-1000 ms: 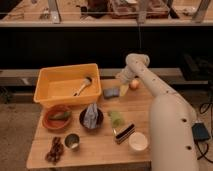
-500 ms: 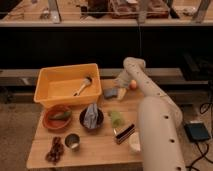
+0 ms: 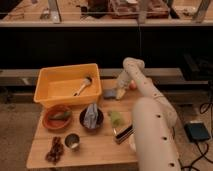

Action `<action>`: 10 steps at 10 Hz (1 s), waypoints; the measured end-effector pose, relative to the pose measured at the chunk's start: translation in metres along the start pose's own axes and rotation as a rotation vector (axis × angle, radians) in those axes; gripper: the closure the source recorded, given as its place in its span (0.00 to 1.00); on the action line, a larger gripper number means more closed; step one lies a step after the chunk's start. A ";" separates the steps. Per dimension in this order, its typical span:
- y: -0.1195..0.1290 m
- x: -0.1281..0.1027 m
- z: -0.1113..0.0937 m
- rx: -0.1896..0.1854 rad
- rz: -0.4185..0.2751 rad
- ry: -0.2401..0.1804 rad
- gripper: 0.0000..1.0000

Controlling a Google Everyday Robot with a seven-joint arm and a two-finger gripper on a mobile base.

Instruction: Place sponge in red bowl

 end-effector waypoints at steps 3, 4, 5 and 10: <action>0.005 0.003 -0.020 0.022 0.022 0.006 0.55; 0.009 0.008 -0.033 0.040 0.046 0.006 0.55; 0.012 0.014 -0.046 0.060 0.066 0.008 0.55; 0.012 -0.006 -0.147 0.188 0.056 0.068 0.55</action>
